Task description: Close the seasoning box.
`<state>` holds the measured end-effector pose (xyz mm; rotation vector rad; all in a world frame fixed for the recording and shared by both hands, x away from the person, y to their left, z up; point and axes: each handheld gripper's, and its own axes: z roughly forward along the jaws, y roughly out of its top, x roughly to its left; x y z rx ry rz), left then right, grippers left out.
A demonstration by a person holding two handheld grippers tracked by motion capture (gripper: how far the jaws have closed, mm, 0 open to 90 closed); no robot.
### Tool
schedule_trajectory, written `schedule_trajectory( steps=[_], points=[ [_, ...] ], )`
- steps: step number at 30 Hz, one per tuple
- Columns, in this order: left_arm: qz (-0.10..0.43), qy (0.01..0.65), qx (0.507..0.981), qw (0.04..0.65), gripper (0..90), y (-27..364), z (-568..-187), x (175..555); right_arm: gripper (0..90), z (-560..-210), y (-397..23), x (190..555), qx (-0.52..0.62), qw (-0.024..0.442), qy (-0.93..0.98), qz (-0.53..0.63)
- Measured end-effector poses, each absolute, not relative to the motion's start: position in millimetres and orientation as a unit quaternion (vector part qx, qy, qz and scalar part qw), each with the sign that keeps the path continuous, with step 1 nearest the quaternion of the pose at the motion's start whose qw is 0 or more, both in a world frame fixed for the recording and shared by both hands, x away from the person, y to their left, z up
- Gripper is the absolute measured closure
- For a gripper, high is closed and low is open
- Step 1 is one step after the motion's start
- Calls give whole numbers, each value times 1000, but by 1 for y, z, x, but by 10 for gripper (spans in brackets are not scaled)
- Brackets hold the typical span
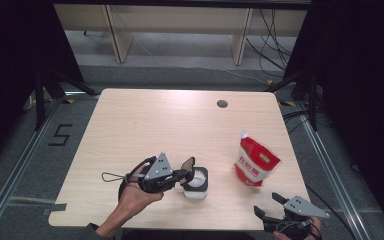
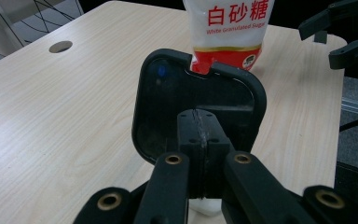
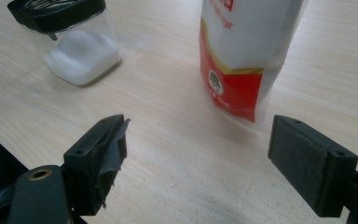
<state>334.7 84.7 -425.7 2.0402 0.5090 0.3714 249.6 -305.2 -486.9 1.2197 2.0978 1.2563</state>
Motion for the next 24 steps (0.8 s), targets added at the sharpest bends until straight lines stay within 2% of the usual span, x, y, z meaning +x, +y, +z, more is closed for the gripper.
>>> schedule_trajectory(
  steps=[2, 4, 11, 24],
  points=[
    [148, 209, 837, 483, 887, 82, -427, 334, 204, -487, -306, 250, 430, 215, 754, 447],
    [149, 201, 841, 479, 885, 81, -427, 334, 205, -487, -305, 250, 437, 202, 753, 448],
    [145, 190, 847, 476, 881, 73, -430, 333, 205, -487, -304, 250, 437, 200, 753, 449],
    [130, 189, 854, 467, 877, 56, -445, 331, 206, -487, -305, 250, 432, 207, 755, 448]
  ],
)
